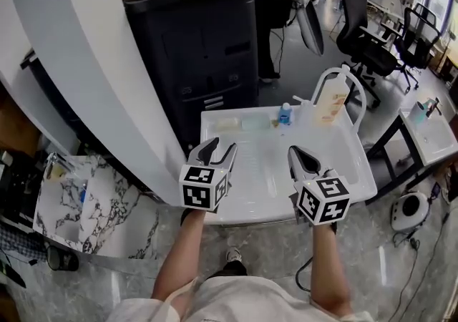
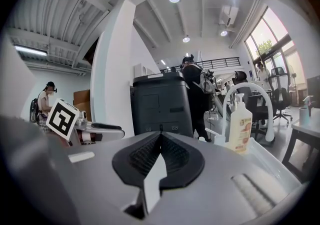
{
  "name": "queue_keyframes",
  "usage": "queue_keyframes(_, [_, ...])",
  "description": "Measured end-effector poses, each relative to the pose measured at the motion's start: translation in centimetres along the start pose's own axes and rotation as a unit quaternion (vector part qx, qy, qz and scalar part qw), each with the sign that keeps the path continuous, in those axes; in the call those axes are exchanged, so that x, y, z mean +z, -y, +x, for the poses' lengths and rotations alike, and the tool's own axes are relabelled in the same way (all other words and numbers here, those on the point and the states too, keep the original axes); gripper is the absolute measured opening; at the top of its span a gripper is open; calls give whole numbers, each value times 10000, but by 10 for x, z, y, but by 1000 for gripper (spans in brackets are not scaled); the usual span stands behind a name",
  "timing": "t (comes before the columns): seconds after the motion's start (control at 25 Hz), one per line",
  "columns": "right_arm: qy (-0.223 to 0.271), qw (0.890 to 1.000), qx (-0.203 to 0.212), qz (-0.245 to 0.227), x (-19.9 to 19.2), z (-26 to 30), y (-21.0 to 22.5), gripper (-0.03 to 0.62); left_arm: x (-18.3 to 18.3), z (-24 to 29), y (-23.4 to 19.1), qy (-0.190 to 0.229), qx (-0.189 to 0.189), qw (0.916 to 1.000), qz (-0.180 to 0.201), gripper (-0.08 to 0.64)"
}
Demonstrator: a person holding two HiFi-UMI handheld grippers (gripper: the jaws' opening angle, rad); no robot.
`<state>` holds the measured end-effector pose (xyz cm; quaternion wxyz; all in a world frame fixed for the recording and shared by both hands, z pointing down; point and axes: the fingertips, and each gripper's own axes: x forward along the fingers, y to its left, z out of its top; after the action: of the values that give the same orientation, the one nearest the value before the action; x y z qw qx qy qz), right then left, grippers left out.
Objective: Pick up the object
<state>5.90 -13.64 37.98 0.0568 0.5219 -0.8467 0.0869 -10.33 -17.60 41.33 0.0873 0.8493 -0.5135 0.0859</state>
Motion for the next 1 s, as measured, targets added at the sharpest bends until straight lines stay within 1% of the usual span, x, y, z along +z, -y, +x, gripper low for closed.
queue_keyframes(0.36, [-158,9995,-255,-46,11,50,22,3,11,53,-31,-8,-261,9996,-110,196])
queue_keyframes(0.56, [-177,9993,-313,-107,16,75,27,3,15,75,-45,3,-360,9993,-62,199])
queue_keyframes(0.8, [-178,9990,-371,-151,23,96,31,3,21,90,-60,33,-420,9991,-54,199])
queue_keyframes(1.0, [-121,9990,-378,-181,29,104,32,3,24,93,-68,56,-413,9991,-22,199])
